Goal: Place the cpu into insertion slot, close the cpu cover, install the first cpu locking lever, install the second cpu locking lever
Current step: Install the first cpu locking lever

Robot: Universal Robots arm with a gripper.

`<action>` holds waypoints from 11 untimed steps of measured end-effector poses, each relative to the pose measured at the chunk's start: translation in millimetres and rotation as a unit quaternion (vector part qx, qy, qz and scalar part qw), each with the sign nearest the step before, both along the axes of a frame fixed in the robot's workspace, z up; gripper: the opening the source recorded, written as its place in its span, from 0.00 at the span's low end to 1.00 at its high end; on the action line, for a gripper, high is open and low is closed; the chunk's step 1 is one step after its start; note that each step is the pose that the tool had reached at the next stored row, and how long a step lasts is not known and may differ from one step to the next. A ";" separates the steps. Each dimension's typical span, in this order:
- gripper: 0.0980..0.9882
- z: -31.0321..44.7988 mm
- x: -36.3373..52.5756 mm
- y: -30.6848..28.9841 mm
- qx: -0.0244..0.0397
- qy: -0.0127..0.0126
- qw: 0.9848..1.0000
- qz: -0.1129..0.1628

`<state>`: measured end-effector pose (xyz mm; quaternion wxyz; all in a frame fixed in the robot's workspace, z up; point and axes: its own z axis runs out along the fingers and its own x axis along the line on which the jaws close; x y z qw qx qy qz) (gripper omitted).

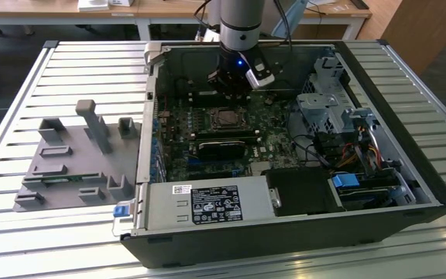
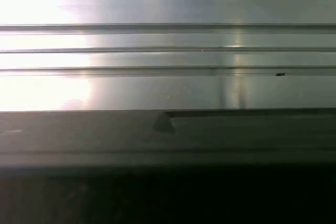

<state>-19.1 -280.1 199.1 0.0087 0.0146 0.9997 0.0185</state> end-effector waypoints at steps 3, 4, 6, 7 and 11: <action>0.01 -1.7 0.1 0.1 -0.001 0.000 1.000 0.000; 0.01 -1.8 0.1 0.1 -0.001 0.000 1.000 0.000; 0.01 -1.7 0.1 0.1 -0.001 0.000 1.000 0.000; 0.01 -1.6 0.1 0.1 -0.001 0.000 1.000 0.000; 0.01 1.0 0.1 0.1 -0.001 0.000 1.000 0.000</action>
